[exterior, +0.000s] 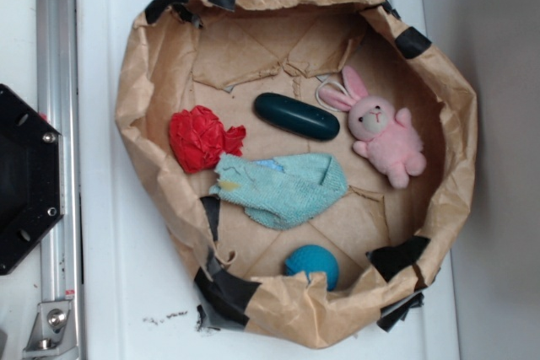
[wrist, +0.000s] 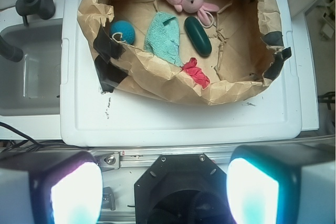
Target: Grab the plastic pickle.
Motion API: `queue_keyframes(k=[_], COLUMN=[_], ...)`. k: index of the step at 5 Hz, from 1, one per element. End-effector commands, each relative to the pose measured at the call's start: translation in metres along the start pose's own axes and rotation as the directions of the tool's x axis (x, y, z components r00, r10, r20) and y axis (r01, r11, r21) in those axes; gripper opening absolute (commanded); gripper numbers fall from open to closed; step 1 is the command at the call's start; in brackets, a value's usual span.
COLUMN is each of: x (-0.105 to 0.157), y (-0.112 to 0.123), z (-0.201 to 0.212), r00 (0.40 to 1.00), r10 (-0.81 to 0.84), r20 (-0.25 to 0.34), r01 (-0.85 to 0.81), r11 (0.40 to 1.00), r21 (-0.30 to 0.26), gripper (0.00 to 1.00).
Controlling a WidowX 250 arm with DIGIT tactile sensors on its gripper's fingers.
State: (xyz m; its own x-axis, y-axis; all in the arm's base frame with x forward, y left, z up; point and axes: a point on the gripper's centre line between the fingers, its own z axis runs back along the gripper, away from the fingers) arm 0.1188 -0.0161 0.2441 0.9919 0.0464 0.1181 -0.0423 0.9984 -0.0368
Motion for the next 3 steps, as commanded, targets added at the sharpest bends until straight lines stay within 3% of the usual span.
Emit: queue_keyframes(k=[1,2,3], x=[0.0,0.045,0.095], y=[0.0,0.023,0.041], z=[0.0,-0.055,-0.091], r00=[1.0,0.984,0.962], r10=[0.0,0.004,0.026], r20=[0.0,0.176,0.271], r01=[0.0,-0.001,-0.023], r11=[1.0,1.0,1.0], r21=[0.0,-0.015,-0.017], gripper=[1.0,1.0,1.0])
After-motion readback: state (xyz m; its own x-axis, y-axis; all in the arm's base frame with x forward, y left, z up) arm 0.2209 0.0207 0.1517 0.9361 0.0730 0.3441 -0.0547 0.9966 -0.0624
